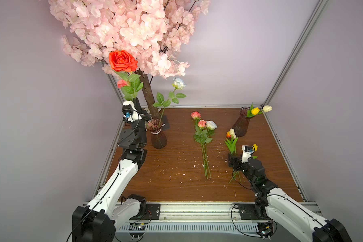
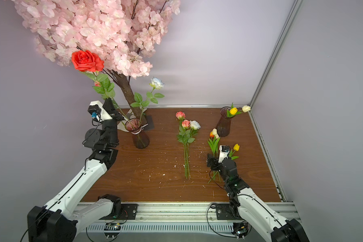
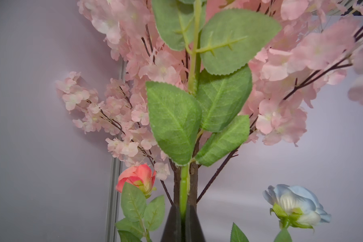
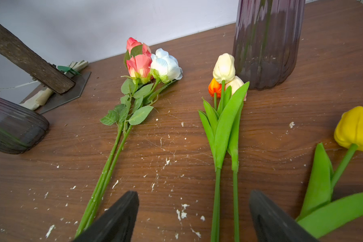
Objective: Arrange the flowers in different vases according to their variety
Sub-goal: Insert the flower into the vase.
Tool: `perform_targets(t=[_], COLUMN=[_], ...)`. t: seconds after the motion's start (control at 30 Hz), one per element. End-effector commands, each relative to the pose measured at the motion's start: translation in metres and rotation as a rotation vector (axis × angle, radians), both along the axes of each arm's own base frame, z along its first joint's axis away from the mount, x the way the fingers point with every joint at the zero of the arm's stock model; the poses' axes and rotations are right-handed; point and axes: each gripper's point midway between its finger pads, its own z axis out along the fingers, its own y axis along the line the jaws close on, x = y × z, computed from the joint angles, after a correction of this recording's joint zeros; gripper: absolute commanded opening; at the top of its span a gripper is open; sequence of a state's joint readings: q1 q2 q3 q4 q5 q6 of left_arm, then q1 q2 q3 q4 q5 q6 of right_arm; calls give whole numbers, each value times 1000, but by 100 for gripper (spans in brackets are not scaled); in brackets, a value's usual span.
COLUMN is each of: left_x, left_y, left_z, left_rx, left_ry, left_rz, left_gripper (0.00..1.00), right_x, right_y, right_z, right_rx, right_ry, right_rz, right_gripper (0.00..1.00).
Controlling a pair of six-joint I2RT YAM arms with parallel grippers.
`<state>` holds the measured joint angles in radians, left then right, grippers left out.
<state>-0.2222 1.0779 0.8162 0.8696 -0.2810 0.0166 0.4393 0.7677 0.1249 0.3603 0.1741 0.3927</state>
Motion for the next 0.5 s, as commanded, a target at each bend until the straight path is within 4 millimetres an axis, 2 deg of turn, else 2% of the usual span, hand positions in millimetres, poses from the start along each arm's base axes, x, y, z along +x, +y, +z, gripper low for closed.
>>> perform_targets(t=[0.0, 0.13, 0.27, 0.47], left_x=[4, 21, 36, 42], left_y=[-8, -4, -7, -10], left_z=[15, -5, -33, -83], left_rx=[6, -24, -39, -71], left_ry=[-67, -38, 29, 123], left_rz=[-81, -115, -133, -165], left_gripper=[0, 0, 0, 0], right_x=[7, 7, 7, 7], right_y=[6, 6, 6, 7], right_z=[23, 22, 21, 21], right_rx=[31, 28, 28, 30], right_ry=[-62, -59, -58, -56], right_rz=[11, 13, 14, 18], right_gripper=[90, 90, 90, 90])
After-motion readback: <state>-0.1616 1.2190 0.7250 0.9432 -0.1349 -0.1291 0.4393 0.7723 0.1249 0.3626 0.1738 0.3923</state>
